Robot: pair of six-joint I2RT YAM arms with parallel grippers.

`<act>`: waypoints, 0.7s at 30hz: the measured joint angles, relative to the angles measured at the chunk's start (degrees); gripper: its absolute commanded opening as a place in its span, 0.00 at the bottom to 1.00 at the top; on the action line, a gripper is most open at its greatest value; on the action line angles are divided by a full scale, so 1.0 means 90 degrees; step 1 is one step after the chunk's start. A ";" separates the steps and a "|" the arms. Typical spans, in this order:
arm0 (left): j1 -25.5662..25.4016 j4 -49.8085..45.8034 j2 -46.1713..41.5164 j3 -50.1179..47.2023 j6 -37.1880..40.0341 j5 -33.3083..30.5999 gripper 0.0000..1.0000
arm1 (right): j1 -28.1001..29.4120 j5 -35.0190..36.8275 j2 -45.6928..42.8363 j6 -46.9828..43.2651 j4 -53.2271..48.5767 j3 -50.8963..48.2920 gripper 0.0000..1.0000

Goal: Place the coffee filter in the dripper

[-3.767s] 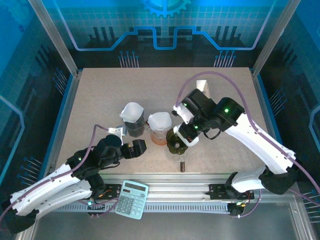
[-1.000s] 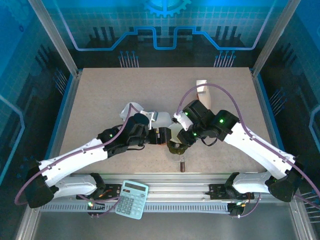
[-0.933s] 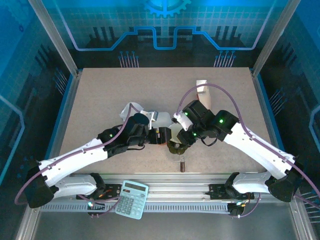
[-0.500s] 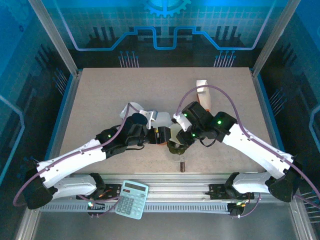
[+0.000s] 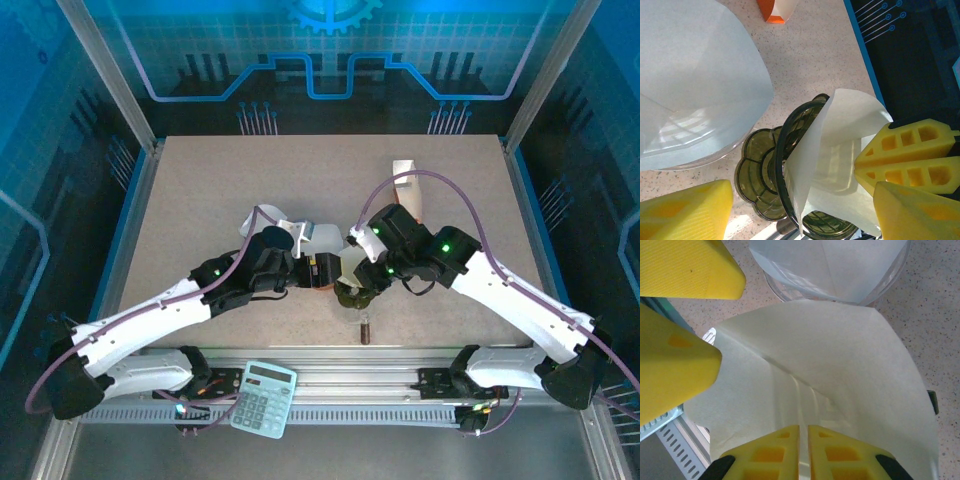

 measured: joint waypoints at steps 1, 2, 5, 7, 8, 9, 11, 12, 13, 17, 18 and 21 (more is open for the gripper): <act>0.0000 -0.0002 0.0000 0.0000 0.0000 0.0000 0.75 | 0.0000 0.0000 0.0000 0.0000 0.0007 0.0000 0.14; 0.0000 -0.0012 0.0000 0.0000 0.0000 0.0000 0.75 | 0.0000 0.0000 0.0000 0.0000 0.0010 0.0000 0.14; 0.0000 -0.0017 0.0000 0.0000 0.0000 0.0000 0.74 | 0.0000 0.0000 0.0000 0.0000 0.0007 0.0000 0.14; 0.0000 -0.0019 0.0000 0.0000 0.0000 0.0000 0.74 | 0.0000 0.0000 0.0000 0.0000 0.0010 0.0000 0.14; 0.0000 -0.0017 0.0000 0.0000 0.0000 0.0000 0.74 | 0.0000 0.0000 0.0000 0.0002 0.0010 0.0000 0.14; 0.0000 -0.0017 0.0000 0.0000 0.0000 0.0000 0.74 | 0.0000 -0.0002 0.0000 0.0005 0.0010 0.0000 0.14; 0.0000 -0.0017 0.0002 0.0000 0.0000 0.0005 0.74 | 0.0000 -0.0002 0.0000 0.0024 0.0010 0.0000 0.14; 0.0000 -0.0017 0.0002 -0.0002 0.0000 0.0005 0.73 | 0.0000 -0.0002 0.0000 0.0029 0.0010 0.0000 0.14; 0.0000 -0.0017 0.0007 -0.0002 0.0000 0.0005 0.71 | 0.0000 -0.0002 0.0000 0.0044 0.0012 0.0000 0.14; 0.0000 -0.0022 0.0027 -0.0010 0.0007 0.0015 0.66 | 0.0000 -0.0002 0.0000 0.0046 0.0044 0.0000 0.14; 0.0000 -0.0024 0.0032 -0.0017 0.0007 0.0029 0.64 | 0.0000 -0.0002 0.0000 0.0046 0.0053 0.0000 0.14; 0.0000 -0.0049 0.0036 -0.0066 0.0022 0.0100 0.61 | 0.0000 -0.0002 0.0000 0.0049 0.0063 0.0000 0.14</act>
